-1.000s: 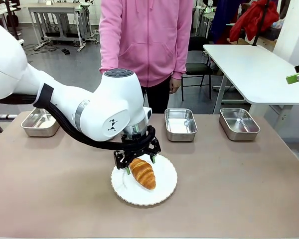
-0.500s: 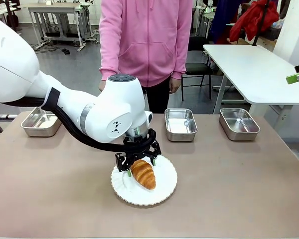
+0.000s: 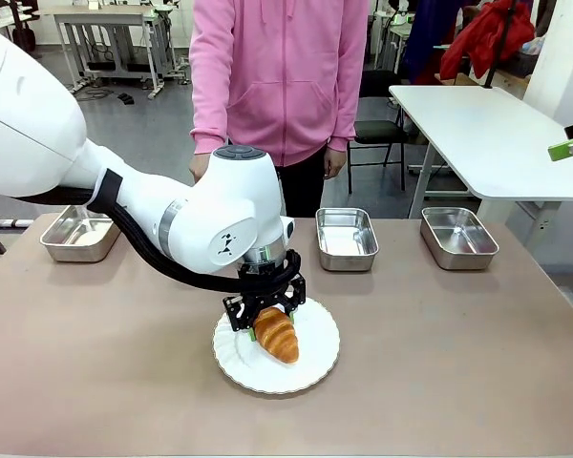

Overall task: Place the bread in the container.
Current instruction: Place the Butter Roll into the Airtight Container indicated by the human.

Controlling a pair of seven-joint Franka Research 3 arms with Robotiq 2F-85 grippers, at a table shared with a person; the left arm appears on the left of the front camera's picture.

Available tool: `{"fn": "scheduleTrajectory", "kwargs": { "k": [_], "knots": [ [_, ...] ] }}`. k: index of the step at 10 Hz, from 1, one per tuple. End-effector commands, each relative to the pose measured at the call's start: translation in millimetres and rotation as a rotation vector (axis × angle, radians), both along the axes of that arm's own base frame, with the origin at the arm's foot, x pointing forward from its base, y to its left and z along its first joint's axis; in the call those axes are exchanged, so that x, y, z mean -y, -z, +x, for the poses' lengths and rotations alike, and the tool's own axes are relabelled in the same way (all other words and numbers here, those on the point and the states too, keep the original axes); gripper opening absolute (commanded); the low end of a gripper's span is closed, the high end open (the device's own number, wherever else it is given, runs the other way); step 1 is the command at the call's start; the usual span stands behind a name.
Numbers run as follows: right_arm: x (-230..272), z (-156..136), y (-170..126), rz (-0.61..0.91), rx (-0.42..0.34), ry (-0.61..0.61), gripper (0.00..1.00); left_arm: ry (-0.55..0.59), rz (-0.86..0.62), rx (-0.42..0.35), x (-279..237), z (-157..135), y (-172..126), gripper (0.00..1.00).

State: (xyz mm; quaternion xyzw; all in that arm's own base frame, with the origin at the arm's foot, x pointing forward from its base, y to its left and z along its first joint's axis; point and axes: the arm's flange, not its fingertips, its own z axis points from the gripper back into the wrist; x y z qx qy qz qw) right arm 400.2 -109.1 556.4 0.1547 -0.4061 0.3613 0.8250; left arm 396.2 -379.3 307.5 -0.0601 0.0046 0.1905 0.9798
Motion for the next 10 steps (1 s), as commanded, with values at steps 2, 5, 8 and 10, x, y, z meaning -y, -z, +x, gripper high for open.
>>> {"fn": "scheduleTrajectory", "kwargs": {
  "k": [2, 5, 8, 10],
  "knots": [
    [-0.3, 0.4, 0.3, 0.012, 0.021, -0.015, 1.0, 0.02, -0.025, -0.014, 1.2, 5.1, -5.5, 0.4],
    [-0.3, 0.4, 0.3, 0.012, 0.021, -0.015, 1.0, 0.002, 0.001, -0.001, 0.7, 0.6, -1.6, 0.4],
    [-0.3, 0.4, 0.3, 0.012, 0.021, -0.015, 1.0, 0.002, 0.001, -0.001, 0.7, 0.6, -1.6, 0.4],
    [-0.3, 0.4, 0.3, 0.012, 0.021, -0.015, 1.0, 0.05, 0.035, 0.078, -16.6, 13.4, -26.0, 0.41]
  ]
}}
